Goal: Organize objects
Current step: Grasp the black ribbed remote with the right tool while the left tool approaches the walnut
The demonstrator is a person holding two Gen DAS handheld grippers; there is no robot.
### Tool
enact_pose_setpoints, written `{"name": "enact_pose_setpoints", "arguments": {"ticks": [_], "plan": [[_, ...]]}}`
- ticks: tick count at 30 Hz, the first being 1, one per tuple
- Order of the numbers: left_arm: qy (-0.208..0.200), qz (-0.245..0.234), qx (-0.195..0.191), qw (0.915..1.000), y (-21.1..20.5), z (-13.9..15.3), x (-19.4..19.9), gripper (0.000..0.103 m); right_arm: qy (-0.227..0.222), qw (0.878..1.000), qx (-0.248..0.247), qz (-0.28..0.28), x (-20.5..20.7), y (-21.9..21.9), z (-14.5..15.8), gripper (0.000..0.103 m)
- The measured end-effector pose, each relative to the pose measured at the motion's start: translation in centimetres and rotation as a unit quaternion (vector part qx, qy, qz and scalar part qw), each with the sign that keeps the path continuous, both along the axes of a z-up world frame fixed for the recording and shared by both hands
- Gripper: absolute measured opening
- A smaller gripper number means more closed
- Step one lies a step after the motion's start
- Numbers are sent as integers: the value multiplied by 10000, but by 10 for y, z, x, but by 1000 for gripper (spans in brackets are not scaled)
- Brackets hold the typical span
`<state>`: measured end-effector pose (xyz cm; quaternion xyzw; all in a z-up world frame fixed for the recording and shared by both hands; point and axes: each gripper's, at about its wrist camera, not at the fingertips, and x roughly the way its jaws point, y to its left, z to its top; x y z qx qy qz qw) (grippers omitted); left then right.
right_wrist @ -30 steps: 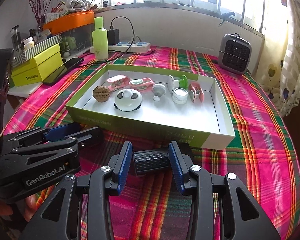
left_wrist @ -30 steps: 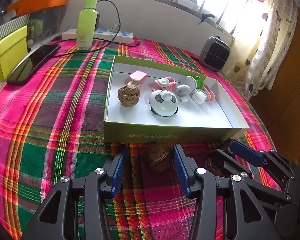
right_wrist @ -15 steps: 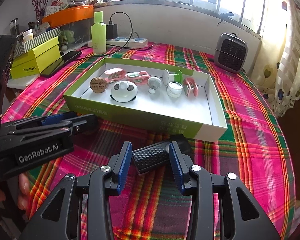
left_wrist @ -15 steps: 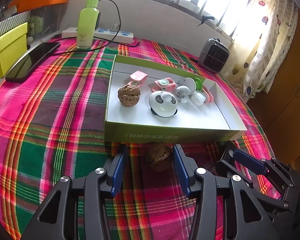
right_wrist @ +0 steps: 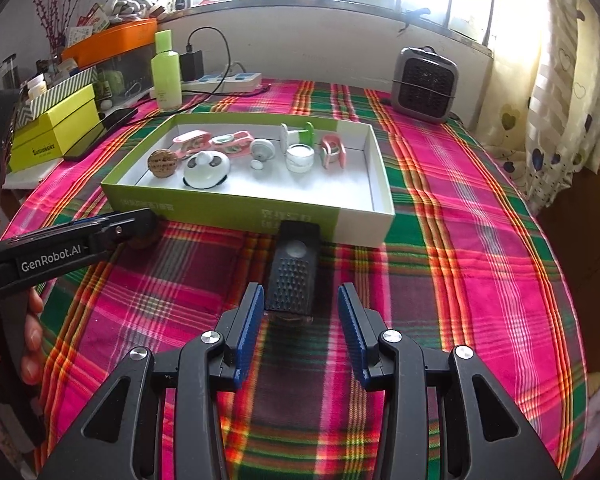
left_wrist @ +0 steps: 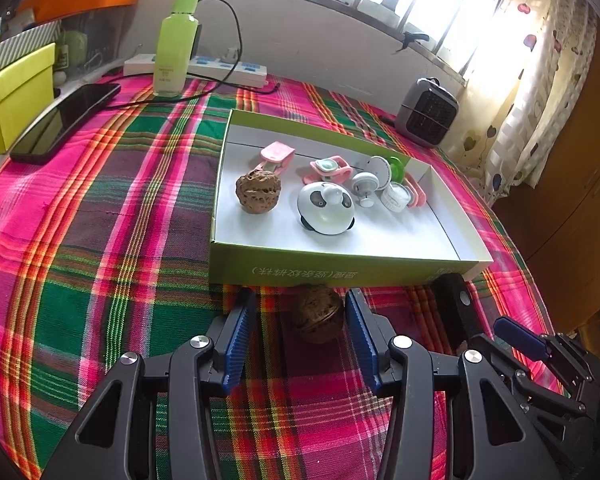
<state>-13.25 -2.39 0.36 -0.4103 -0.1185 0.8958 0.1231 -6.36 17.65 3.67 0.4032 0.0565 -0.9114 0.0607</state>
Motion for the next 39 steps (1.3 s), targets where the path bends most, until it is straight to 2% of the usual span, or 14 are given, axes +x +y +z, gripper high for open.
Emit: {"name": "enact_pose_setpoints", "arguments": {"ticks": [8,16,20,28,32,39], "plan": [[2,0,-14,10000,1,0,0,45,-44,9991,-410,-72,-2,14,-1,40],[1,1,-32,10000,1,0,0,46,-154,9986,-459,194,-14,8,-7,40],[3,-12,-167,9999,4,0,0,46,-307,9979,-528,213,-21,9,-12,40],[6,-43,-497,9988,12,1,0,48,-402,9985,-339,119,-31,10,-15,40],[6,-42,-516,9987,13,1,0,48,-356,9990,-185,183,-32,8,-16,40],[7,-40,-537,9986,13,1,0,47,-361,9990,-219,170,-33,9,-16,41]]}}
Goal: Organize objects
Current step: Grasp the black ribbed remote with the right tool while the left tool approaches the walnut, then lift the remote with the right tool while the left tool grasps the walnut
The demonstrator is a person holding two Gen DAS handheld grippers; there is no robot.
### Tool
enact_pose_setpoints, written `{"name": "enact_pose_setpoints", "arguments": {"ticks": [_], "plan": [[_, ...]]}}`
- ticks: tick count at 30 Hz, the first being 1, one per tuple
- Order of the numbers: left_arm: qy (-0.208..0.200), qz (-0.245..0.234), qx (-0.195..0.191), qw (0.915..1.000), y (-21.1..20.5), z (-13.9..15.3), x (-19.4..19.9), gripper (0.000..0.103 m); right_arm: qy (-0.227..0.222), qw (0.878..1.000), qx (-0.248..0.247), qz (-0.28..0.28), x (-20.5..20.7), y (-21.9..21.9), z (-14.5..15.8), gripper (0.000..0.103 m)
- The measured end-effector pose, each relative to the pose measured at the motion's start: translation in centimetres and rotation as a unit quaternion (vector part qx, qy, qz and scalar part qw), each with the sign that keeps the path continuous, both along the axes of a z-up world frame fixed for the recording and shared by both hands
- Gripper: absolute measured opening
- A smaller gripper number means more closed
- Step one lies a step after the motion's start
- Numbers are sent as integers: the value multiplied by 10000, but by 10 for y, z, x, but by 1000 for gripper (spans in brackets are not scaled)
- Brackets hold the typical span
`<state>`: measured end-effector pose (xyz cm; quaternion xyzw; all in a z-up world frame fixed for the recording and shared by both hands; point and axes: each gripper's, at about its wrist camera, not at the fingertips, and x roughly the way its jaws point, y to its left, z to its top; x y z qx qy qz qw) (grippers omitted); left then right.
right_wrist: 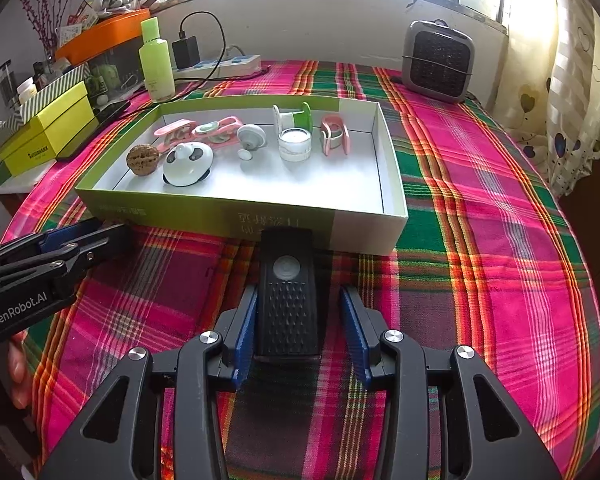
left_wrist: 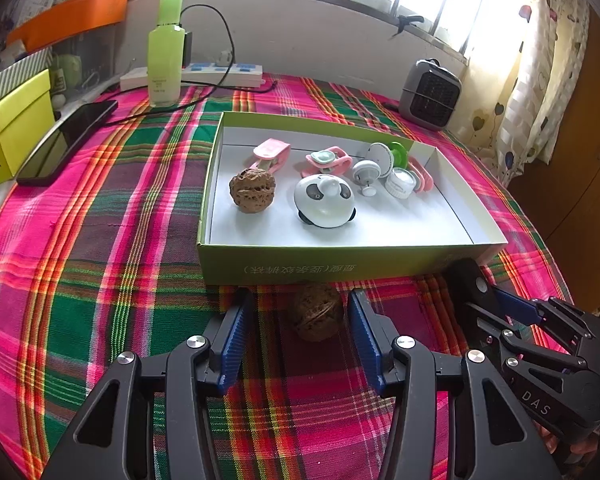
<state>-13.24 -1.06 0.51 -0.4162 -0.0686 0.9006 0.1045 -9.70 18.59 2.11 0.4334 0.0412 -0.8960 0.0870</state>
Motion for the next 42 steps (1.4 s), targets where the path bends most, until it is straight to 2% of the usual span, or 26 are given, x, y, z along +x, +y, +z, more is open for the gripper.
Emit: {"name": "enact_pose_setpoints", "arguments": {"ticks": [4,8,14,17,23,33,42], "plan": [[2,12,-174,9998,4,0,0,47,-6,10000,-40,5,-1,2,0,41],[-1,109,-271,9996,3,0,0,38,-7,10000,-33,12,-2,2,0,41],[1,139,-328,9994,4,0,0,34,-6,10000,-12,19,-2,1,1,41],[-3,169,-380,9991,4,0,1,28,-4,10000,-2,8,-2,1,1,41],[-3,171,-379,9991,4,0,1,28,0,10000,-37,-41,-2,2,1,41],[-2,180,-398,9990,4,1,2,28,19,9999,-38,-118,-2,5,2,28],[2,177,-419,9990,5,1,4,28,41,9999,-101,-115,1,6,3,28]]}}
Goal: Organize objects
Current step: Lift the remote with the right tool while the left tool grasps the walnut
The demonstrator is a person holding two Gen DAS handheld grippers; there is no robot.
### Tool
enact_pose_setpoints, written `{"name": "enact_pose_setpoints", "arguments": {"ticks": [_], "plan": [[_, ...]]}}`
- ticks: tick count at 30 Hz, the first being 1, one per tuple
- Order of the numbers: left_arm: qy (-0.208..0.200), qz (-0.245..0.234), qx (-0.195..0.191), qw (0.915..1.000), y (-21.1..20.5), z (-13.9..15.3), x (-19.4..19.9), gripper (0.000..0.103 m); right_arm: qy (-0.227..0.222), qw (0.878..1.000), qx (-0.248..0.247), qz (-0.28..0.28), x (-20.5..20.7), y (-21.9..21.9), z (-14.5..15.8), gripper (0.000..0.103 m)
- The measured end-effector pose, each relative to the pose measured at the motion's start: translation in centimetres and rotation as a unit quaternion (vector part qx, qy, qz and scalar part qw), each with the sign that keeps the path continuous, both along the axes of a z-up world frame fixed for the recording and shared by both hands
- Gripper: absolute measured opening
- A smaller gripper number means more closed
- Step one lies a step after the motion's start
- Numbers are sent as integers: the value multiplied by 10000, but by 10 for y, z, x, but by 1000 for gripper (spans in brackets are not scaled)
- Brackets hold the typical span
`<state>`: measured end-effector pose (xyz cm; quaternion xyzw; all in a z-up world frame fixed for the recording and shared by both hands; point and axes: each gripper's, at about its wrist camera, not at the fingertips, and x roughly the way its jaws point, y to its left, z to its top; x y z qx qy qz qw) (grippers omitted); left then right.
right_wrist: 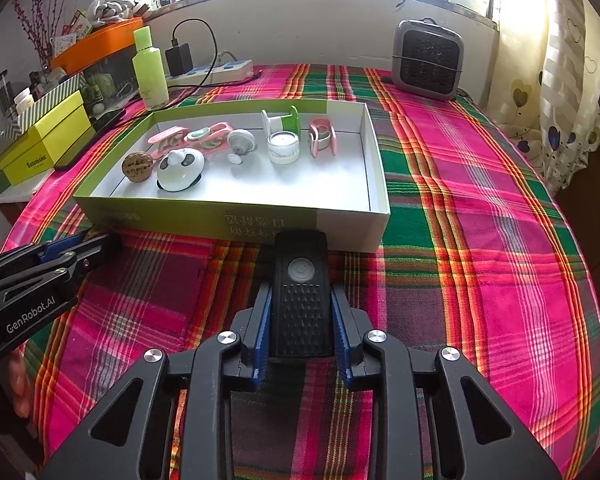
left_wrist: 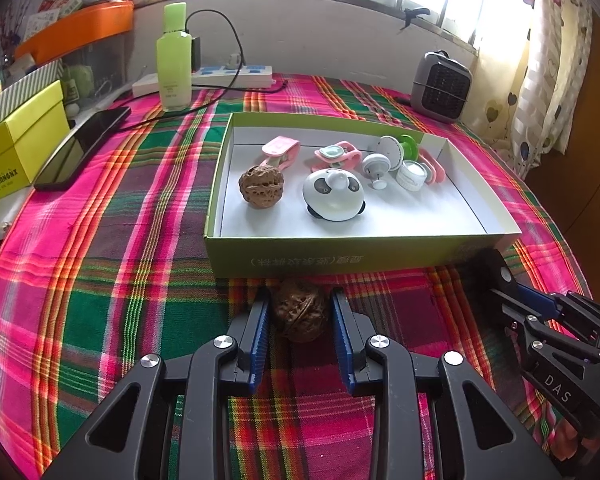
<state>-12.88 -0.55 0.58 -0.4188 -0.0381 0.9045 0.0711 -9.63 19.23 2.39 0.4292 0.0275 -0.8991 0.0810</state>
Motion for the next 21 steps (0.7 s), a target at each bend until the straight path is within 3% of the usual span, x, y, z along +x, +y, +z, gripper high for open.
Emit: {"name": "enact_pose_setpoints", "arguments": {"ticks": [21], "plan": [[10,-131,52,9999,6,5,12,28,108,9998,-129,101,11,-1,9,28]]}}
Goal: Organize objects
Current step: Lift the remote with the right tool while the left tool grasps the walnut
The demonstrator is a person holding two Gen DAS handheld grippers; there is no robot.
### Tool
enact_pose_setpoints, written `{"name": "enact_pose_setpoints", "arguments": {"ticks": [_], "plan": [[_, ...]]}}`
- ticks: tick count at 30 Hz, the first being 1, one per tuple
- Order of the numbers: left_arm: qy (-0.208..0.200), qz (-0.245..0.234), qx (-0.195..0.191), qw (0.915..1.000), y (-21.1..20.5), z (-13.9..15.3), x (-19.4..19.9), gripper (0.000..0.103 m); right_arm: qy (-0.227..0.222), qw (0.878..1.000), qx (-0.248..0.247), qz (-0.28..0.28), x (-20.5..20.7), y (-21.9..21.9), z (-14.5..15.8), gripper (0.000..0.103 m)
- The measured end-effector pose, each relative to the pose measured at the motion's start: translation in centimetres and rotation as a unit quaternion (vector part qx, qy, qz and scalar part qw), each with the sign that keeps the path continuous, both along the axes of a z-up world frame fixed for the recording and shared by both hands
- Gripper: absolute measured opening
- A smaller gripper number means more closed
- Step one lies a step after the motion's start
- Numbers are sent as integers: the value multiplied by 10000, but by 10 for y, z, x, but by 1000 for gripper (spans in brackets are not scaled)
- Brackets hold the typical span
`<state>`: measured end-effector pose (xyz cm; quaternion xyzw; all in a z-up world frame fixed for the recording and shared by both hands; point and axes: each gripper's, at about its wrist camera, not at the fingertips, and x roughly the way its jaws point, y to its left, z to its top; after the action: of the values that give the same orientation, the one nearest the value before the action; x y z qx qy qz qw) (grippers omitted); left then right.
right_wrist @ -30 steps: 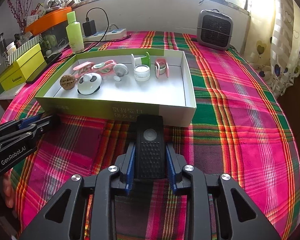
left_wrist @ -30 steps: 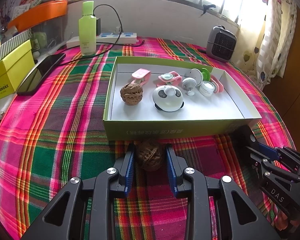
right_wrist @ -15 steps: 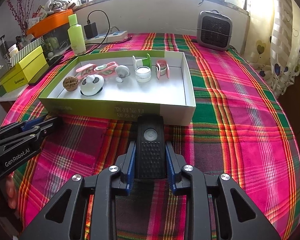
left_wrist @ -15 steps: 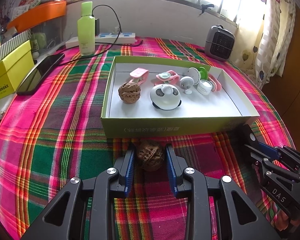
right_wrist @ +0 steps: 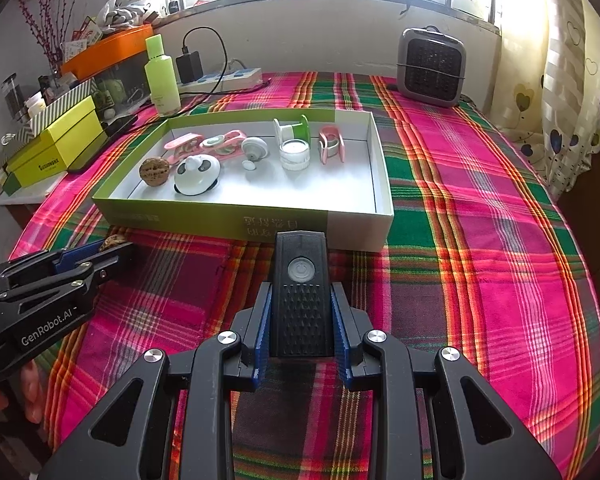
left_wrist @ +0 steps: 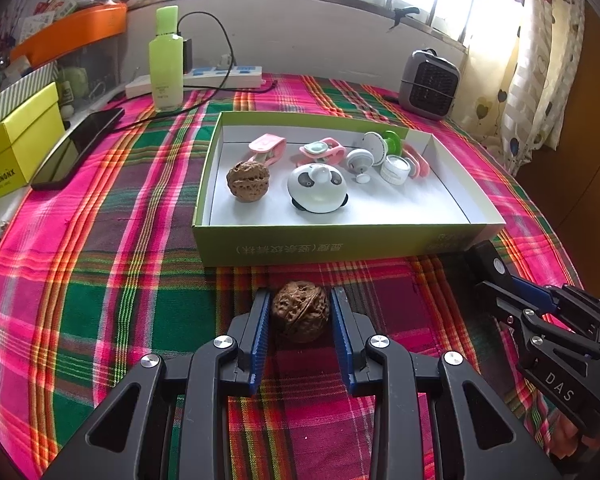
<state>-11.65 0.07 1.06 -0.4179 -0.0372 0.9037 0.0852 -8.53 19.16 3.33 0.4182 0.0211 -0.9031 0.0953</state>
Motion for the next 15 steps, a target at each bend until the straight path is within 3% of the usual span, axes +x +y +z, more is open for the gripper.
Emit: {"name": "enact_pose_setpoints", "arguments": {"ticks": [15], "plan": [[165,-113,114,9997,6,21,4,28,209,9997,-116,55,5,4,17,28]]}}
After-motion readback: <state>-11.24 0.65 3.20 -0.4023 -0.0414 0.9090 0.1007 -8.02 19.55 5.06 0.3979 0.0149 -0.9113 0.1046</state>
